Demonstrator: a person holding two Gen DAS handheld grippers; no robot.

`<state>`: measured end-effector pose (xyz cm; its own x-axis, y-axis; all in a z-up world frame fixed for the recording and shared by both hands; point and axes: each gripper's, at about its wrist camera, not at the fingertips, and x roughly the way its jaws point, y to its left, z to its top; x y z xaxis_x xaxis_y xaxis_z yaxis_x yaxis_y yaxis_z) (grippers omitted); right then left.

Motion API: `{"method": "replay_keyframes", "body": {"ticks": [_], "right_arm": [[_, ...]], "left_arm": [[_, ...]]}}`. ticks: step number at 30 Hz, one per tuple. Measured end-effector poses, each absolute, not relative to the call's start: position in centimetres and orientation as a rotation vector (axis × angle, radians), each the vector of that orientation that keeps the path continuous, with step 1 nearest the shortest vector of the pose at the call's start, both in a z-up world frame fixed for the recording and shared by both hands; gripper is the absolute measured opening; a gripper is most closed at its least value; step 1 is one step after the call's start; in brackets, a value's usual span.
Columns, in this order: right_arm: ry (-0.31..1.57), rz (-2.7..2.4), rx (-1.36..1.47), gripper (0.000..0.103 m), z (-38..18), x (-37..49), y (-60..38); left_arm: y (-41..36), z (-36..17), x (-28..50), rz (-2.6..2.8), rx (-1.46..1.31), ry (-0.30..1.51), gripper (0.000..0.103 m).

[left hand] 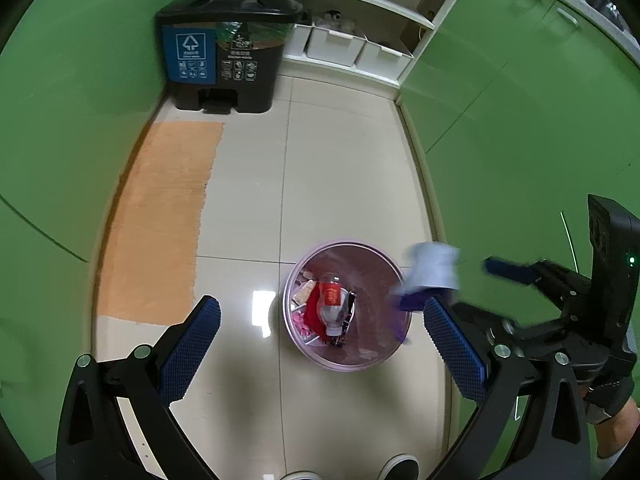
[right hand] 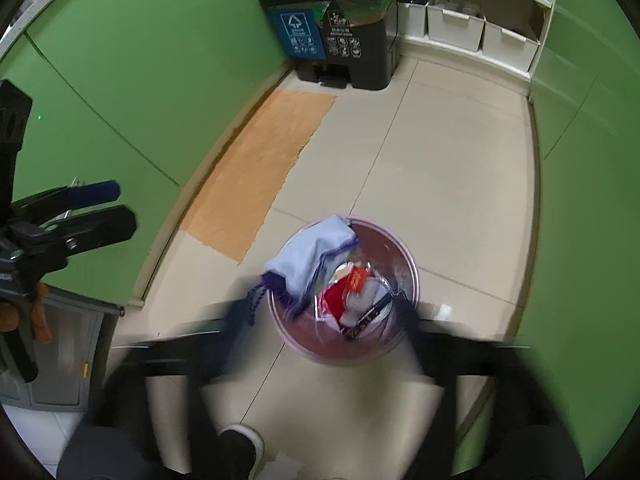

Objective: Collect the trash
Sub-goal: 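Carry the bottle and pouch over the pink bin and release both, then return both tools to the counter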

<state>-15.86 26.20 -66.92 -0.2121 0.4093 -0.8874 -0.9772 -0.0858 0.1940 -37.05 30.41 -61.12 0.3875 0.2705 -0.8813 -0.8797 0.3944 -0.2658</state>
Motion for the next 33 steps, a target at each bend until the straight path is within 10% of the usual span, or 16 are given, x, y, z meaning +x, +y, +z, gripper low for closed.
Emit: {"method": "replay_keyframes", "body": {"ticks": [15, 33], "right_arm": [[1.005, 1.461, -0.762, 0.096, -57.4, -13.5, 20.8], [0.964, 1.198, -0.472, 0.098, -17.7, -4.5, -0.3]], "left_arm": [[26.4, -54.2, -35.0, 0.779, -0.859, 0.862, 0.097], [13.6, -16.5, -24.3, 0.523, -0.642, 0.886, 0.097]]}}
